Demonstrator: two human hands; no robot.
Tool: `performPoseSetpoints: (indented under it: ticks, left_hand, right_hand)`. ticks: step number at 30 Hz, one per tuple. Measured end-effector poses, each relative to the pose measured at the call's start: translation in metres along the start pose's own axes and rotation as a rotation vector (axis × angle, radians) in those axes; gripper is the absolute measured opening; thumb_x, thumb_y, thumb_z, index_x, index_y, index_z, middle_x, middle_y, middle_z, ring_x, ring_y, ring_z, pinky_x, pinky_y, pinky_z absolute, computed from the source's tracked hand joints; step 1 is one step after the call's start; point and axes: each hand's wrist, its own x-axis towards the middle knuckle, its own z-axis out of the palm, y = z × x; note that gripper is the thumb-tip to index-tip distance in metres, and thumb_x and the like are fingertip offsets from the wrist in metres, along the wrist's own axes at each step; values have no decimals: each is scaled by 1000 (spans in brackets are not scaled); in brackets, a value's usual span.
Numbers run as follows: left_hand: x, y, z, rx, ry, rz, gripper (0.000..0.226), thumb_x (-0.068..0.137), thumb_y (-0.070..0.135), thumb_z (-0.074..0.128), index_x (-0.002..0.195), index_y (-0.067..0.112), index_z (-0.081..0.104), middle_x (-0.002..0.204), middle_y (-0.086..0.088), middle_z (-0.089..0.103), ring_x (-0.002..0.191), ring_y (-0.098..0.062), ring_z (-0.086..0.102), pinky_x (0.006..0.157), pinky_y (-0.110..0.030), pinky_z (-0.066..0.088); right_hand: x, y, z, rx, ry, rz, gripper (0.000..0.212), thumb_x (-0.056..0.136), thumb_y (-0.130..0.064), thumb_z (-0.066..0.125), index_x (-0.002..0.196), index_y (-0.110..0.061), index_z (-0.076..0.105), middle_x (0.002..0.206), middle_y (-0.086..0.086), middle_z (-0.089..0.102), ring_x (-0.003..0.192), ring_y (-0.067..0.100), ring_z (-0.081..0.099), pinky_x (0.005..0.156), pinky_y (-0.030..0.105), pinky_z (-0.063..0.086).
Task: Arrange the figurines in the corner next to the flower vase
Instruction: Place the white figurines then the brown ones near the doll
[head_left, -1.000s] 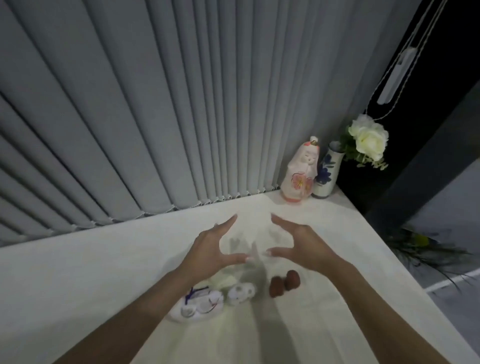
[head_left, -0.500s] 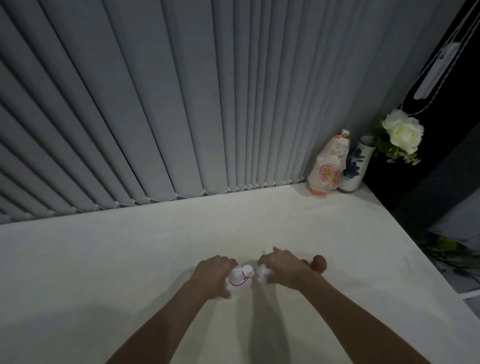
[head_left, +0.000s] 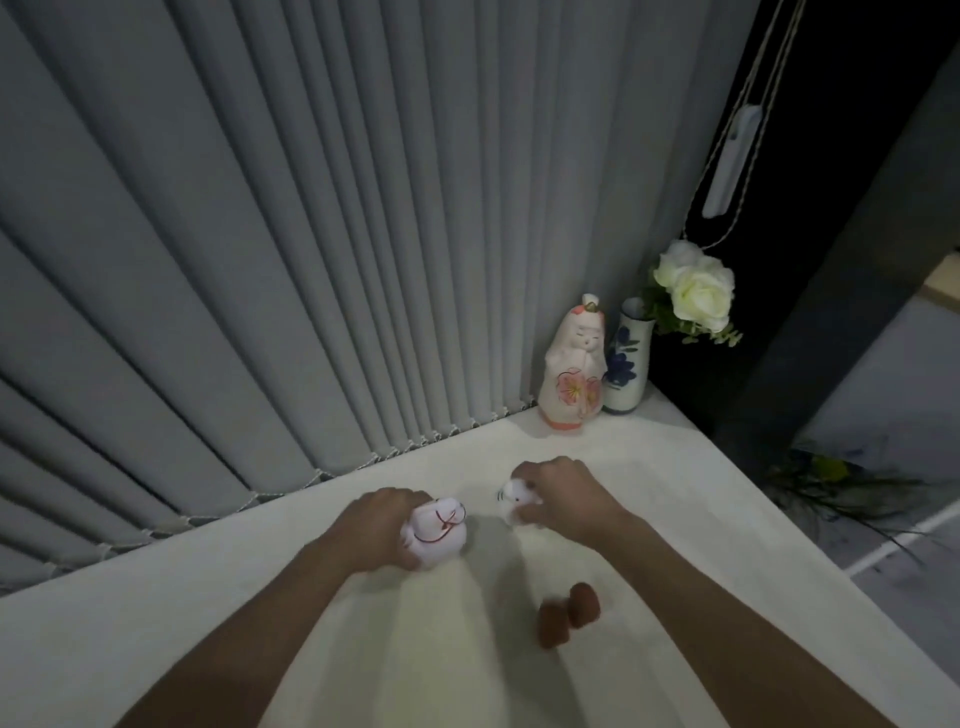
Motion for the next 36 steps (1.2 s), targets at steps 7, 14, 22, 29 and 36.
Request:
performPoseSetpoints:
  ticks: [7,14,22,29,36]
  left_hand:
    - [125,48,-33,-26,-21,214,50,60,19,79,108,25,66,107,-1,71,98,-18,63,70,-22,44]
    - [204,67,-26,95,-174,319,54,62,15,77,114,25,62,112,-4,69,102,-25,63,83,-34,54]
    - [218,59,-16,141,-215,344,59,63,17,78,119,27,58,117,-1,67,108,-22,60,87,-35,52]
    - [216,56,-12,151,-188,342,61,66,18,76,123,26,55,125,1,63,116,-21,55,93,-35,50]
    - [200,58,-14,120,-67,333,74,64,17,80,131,24,50,132,-2,58,122,-21,50,99,-32,46]
  right_hand:
    - [43,69,-27,-32,31,172,35,78,-24,65,111,-14,58,114,12,64,106,30,56,84,30,42]
    - [76,109,-17,-120,-91,250,38,83,-19,58,120,-10,52,120,17,59,108,32,55,90,34,45]
    - [85,118,-7,-202,-184,218,34,84,-19,58,115,-8,53,121,17,58,108,32,55,87,36,45]
    - [88,113,-3,-177,-142,206,31,87,-23,53,113,-7,53,119,17,59,107,32,57,85,35,44]
    - [79,110,-4,-124,-112,212,54,83,-20,60,132,-13,40,129,13,55,114,28,54,93,34,43]
